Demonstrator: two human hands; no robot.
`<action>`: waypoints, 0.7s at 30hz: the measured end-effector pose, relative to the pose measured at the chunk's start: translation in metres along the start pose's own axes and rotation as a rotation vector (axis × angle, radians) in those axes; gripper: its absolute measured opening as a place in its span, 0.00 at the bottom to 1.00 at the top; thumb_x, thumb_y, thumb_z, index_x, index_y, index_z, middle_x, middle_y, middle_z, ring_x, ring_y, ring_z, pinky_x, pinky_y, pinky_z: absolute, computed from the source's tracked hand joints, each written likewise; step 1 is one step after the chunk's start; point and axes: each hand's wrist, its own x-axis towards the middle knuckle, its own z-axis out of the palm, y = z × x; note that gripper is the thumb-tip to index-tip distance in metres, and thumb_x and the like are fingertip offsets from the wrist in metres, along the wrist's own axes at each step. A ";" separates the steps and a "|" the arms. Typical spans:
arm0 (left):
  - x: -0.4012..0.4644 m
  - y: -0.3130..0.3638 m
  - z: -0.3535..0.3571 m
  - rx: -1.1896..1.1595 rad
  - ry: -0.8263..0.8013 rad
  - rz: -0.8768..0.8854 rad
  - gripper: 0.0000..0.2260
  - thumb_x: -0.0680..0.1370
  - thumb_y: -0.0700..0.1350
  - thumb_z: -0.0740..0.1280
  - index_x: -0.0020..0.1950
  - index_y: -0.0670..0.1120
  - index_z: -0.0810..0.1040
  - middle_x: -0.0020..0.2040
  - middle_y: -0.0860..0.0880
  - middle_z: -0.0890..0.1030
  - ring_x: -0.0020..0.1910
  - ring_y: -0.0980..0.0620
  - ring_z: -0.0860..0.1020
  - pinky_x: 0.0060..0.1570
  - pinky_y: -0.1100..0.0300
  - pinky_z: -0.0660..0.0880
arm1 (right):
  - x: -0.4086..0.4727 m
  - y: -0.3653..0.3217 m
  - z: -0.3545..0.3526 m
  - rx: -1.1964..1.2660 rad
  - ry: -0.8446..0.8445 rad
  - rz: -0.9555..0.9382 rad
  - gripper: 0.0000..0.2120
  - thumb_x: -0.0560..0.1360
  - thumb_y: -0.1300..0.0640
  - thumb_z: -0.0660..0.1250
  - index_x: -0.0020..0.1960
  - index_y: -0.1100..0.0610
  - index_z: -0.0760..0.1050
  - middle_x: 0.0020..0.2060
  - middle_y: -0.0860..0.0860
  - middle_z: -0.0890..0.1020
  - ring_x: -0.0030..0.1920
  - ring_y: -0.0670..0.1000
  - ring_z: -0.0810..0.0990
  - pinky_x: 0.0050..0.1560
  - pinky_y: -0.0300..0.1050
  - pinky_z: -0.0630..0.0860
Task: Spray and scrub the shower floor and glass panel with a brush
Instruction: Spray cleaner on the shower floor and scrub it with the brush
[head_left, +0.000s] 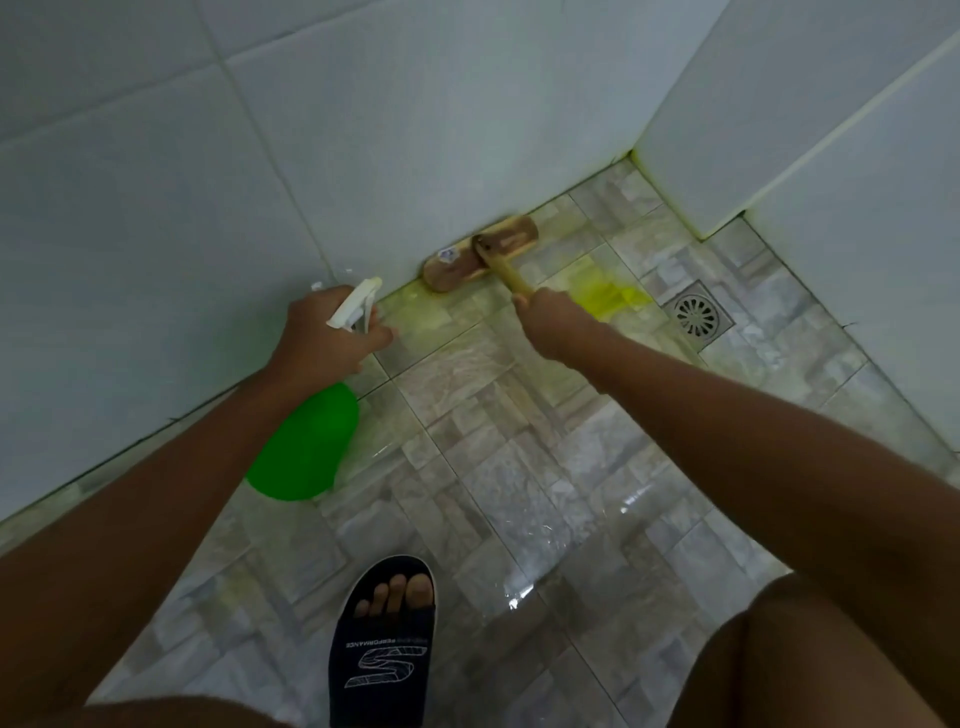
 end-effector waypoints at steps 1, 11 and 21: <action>0.000 0.001 0.000 -0.001 -0.003 -0.005 0.14 0.73 0.46 0.81 0.50 0.39 0.82 0.38 0.46 0.77 0.34 0.51 0.78 0.37 0.45 0.86 | 0.001 0.000 -0.001 0.004 0.040 -0.033 0.24 0.85 0.45 0.50 0.60 0.64 0.73 0.52 0.62 0.78 0.45 0.59 0.76 0.42 0.48 0.69; -0.015 -0.009 -0.012 0.015 0.020 -0.055 0.17 0.72 0.45 0.81 0.52 0.35 0.82 0.35 0.46 0.76 0.32 0.51 0.77 0.41 0.39 0.84 | -0.011 0.036 -0.042 -0.008 -0.023 0.114 0.23 0.84 0.46 0.51 0.58 0.66 0.72 0.46 0.63 0.78 0.35 0.58 0.77 0.32 0.47 0.74; -0.037 -0.018 -0.031 -0.036 0.107 -0.039 0.20 0.69 0.48 0.83 0.52 0.37 0.82 0.41 0.47 0.78 0.38 0.49 0.77 0.46 0.37 0.84 | -0.101 -0.023 0.053 -0.074 -0.148 -0.116 0.20 0.84 0.45 0.53 0.52 0.60 0.73 0.40 0.53 0.75 0.36 0.51 0.74 0.36 0.43 0.68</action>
